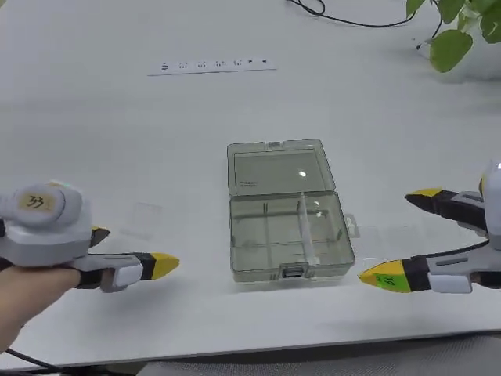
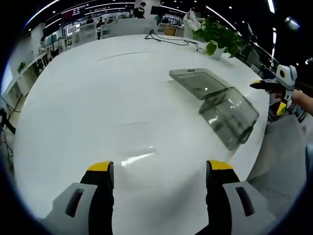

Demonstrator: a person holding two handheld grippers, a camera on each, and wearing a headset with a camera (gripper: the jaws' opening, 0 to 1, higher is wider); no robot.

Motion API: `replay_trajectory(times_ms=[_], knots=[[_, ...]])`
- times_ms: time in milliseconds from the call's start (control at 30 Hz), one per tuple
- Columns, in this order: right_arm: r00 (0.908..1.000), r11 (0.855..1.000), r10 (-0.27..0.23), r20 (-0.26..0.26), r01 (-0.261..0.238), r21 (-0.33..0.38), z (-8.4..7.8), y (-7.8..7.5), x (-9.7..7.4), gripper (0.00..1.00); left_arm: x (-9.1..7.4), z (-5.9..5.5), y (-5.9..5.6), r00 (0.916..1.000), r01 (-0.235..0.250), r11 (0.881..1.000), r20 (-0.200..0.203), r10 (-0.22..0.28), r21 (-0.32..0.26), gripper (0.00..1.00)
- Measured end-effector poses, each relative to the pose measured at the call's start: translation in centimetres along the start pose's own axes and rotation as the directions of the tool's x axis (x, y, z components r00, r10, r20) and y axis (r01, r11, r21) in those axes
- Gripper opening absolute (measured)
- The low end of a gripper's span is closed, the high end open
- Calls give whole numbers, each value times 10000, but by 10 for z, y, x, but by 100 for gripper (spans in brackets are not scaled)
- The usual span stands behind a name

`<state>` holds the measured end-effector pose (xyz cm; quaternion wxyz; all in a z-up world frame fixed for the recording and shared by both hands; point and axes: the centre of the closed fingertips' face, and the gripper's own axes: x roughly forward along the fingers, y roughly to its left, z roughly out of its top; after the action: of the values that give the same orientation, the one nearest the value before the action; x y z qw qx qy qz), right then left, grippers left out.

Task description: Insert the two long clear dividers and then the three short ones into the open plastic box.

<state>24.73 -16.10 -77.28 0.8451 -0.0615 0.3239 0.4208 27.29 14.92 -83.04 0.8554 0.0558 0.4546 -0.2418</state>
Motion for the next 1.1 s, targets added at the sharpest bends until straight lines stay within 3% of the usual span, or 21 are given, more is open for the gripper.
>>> replay_trajectory(times_ms=[200, 333, 400, 433, 800, 900, 1000, 1100], knots=[[9999, 9999, -103, 47, 102, 86, -3, -2, -3, 100, 6, -7, 13, 9946, -752, 9952, -666, 794, 622, 70], [9996, 9996, -274, -33, 274, 101, -8, -5, -7, 100, 7, -18, 19, 9819, -1032, 9923, -1525, 1127, 691, 68], [9995, 9992, -302, 15, 302, 258, -8, -5, -8, 100, 9, -20, 19, 9802, -995, 9935, -1663, 1075, 559, 66], [9994, 9991, -352, 16, 351, 226, -8, -5, -9, 100, 8, -17, 21, 9800, -1133, 9921, -1585, 1206, 544, 67], [9990, 9983, -449, 76, 446, 386, -8, -3, -11, 100, 13, -1, 25, 9677, -1139, 9922, -2202, 1225, 513, 46], [9988, 9980, -485, 71, 481, 414, -7, -3, -11, 100, 14, 1, 27, 9639, -1104, 9923, -2373, 1207, 560, 43], [9987, 9978, -513, 51, 510, 434, -7, -4, -12, 100, 13, 0, 26, 9605, -1028, 9924, -2525, 1167, 674, 33], [9986, 9973, -532, 73, 528, 520, -7, -4, -13, 100, 12, 0, 27, 9595, -1017, 9923, -2563, 1167, 710, 33]])
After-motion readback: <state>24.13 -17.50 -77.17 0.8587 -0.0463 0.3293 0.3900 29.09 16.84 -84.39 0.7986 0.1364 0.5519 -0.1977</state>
